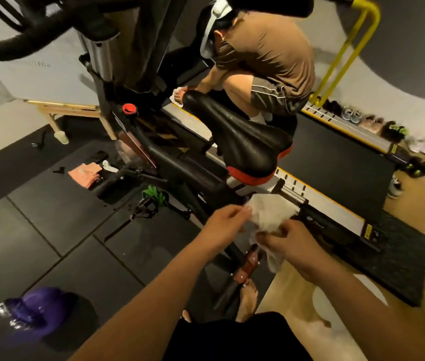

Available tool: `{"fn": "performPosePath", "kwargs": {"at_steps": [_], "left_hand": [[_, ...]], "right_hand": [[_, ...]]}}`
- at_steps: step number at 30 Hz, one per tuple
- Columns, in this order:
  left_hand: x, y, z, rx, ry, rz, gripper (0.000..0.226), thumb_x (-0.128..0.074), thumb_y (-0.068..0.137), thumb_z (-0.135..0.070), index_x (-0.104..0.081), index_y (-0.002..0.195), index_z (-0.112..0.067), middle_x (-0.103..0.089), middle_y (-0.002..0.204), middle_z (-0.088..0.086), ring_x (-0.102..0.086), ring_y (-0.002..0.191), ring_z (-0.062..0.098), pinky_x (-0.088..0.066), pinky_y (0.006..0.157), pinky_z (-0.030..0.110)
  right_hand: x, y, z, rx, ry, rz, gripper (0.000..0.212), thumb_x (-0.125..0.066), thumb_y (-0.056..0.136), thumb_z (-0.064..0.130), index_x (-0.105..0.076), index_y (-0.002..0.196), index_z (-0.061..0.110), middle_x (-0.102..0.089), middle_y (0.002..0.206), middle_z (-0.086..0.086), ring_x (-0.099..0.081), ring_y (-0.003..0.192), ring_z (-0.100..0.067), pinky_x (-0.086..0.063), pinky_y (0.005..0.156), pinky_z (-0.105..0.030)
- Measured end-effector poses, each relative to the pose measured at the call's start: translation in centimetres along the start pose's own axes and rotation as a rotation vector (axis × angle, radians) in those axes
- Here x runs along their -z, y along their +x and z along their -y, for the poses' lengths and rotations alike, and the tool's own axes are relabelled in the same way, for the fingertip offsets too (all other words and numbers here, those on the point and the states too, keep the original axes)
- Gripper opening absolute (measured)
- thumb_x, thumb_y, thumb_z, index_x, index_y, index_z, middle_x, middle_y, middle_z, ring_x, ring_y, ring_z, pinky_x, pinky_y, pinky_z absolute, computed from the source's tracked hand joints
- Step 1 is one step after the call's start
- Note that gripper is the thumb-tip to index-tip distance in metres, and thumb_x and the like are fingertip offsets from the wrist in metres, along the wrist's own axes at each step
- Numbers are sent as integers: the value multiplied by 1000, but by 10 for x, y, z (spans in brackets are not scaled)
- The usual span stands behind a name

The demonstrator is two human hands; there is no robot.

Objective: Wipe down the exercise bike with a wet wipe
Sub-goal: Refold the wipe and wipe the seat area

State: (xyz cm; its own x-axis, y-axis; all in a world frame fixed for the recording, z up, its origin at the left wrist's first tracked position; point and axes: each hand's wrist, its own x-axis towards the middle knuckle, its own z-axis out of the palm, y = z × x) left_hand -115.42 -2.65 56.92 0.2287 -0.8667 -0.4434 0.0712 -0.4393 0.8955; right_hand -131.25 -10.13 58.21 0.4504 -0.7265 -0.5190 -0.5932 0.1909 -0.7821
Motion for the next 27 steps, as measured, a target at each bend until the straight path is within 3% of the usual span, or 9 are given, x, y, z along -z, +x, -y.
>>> {"fn": "performPosePath", "kwargs": {"at_steps": [4,8,11,13,15,17,19,21,27], "left_hand": [[6,-6,6,-15,-223,-75,23,-59,97,-31,-71,98,-11,-72,98,12,-70,93,23,-59,81,35],[21,-2,8,104,-524,-289,20,-50,101,-28,-64,100,-13,-68,108,19,-66,103,35,-54,93,55],[32,-2,12,181,-808,-406,21,-40,103,-30,-57,107,-19,-71,105,16,-68,98,30,-54,94,51],[43,-2,18,144,-737,-460,26,-37,103,-39,-55,105,-20,-69,103,13,-67,95,26,-54,91,47],[52,-6,17,66,-486,-497,29,-37,104,-38,-53,101,-15,-60,96,6,-58,85,16,-49,77,30],[52,-10,14,-17,-373,-458,27,-44,103,-37,-57,98,-14,-60,90,9,-58,80,16,-49,70,32],[50,-14,14,-68,-414,-431,21,-55,99,-35,-61,99,-16,-66,94,19,-63,80,23,-54,72,43],[57,-15,19,-73,-447,-516,13,-58,98,-31,-63,97,-19,-69,91,16,-62,75,18,-51,61,33],[77,-13,31,-17,-660,-761,29,-43,103,-33,-54,79,-19,-53,81,2,-51,80,21,-42,69,36]], "right_hand": [[-18,-5,34,106,-210,9,44,-71,82,48,-57,120,31,-63,112,9,-60,104,-11,-53,88,-36],[-36,-2,51,119,-206,-33,27,-40,101,45,-64,106,33,-60,94,17,-57,92,-4,-49,79,-28],[-48,2,50,157,-230,-3,26,-47,101,34,-69,88,32,-67,87,7,-63,83,-11,-52,70,-24],[-51,7,54,142,-111,18,18,-57,97,27,-72,88,22,-70,82,-3,-65,79,-19,-53,61,-23],[-58,10,66,47,82,134,22,-56,96,32,-71,99,16,-73,90,-7,-69,85,-23,-57,68,-31],[-69,16,74,9,106,229,31,-53,96,41,-69,106,16,-74,97,-7,-71,91,-24,-58,78,-39],[-81,22,78,71,9,155,29,-53,96,40,-70,103,18,-73,97,-6,-70,93,-25,-59,82,-44],[-87,27,79,127,-25,70,24,-51,100,33,-70,98,20,-73,96,-6,-70,94,-26,-57,85,-48],[-87,26,87,80,326,93,16,-45,102,12,-61,105,9,-74,94,-8,-73,90,-23,-58,75,-36]]}}
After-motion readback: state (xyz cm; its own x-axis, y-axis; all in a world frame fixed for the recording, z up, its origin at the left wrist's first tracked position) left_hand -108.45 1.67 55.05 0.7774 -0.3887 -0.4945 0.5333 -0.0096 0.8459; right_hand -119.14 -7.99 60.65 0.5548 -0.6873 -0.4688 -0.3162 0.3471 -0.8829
